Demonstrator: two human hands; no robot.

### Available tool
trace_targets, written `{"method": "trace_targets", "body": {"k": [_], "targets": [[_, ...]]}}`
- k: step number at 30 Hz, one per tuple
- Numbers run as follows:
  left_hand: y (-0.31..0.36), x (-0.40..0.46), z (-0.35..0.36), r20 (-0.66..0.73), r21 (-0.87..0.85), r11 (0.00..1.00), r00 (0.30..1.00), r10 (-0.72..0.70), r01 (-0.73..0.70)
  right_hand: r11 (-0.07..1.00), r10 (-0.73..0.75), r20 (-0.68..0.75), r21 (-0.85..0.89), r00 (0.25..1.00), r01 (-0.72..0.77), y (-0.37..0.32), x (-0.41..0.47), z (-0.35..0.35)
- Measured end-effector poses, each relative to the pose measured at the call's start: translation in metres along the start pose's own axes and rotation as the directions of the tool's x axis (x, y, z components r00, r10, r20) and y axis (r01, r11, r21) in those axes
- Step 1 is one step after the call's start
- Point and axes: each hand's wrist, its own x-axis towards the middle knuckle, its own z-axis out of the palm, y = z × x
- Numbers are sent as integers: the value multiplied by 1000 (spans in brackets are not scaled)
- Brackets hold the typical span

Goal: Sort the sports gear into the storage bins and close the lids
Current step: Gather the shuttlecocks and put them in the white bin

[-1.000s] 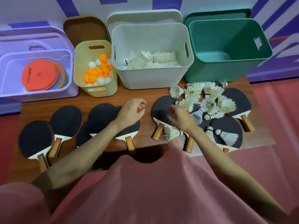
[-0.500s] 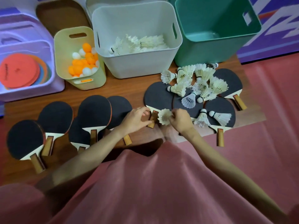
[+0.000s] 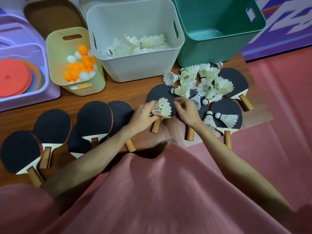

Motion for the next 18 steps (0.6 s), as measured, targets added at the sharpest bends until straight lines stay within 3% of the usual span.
{"method": "trace_targets", "body": {"k": [3,6,10,14,18], "targets": [[-1,4,-7,-11,-4,999,999,-47,47,973,90,-166,-196,982,-122,10,26,-2],[-4,9,-12,-20,3,996,996,-86,86,916,168,-201,-330,965,-228,12,49,-6],[-7,17,-14,25,44,981,982,-189,188,940,213,-177,-230,961,-251,13,67,-2],[-19,21,-16,75,100,971,971,-226,218,987,101,-280,-94,955,-132,5,62,3],[-30,24,-19,84,137,964,967,-242,229,988,-144,-325,4,935,153,-15,44,1]]}}
